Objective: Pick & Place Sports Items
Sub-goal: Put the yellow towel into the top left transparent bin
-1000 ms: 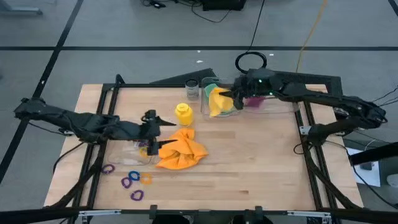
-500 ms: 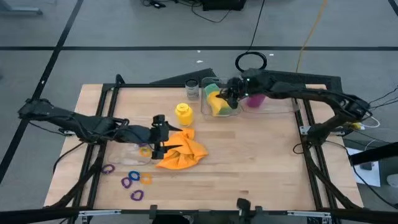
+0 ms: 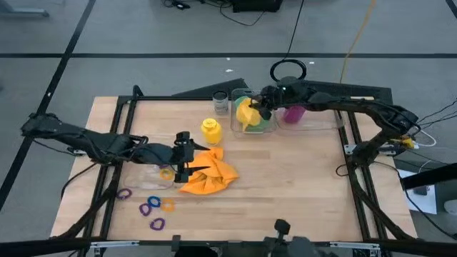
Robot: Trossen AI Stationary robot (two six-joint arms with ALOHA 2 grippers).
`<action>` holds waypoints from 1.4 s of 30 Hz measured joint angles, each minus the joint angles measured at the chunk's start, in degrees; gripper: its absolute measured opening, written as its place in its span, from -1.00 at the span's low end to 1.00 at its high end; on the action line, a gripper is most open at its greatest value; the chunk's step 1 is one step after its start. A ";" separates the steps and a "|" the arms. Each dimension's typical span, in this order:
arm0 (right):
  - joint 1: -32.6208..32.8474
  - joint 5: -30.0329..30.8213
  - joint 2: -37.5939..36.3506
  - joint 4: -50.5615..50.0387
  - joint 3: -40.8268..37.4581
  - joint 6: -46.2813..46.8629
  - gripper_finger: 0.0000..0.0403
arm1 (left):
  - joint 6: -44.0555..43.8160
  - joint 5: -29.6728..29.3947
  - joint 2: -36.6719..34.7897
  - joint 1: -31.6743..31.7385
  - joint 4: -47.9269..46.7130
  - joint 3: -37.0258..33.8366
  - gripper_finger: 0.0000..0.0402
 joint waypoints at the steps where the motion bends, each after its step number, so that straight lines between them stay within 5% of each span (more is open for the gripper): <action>1: 0.01 0.76 0.00 0.52 0.00 0.00 -1.00 | 0.00 0.00 0.00 0.00 0.01 0.00 0.54; 10: -0.07 7.40 0.00 1.65 0.00 -3.01 -0.91 | -0.04 0.00 0.00 0.00 0.10 0.00 0.54; 29: -0.12 11.63 -4.63 6.61 0.00 -7.93 0.08 | -0.13 -0.04 -0.02 0.00 0.09 0.02 0.54; 42: 9.16 13.45 -5.65 8.23 0.00 -14.61 0.12 | 0.18 -0.09 -0.02 0.12 0.14 0.02 0.54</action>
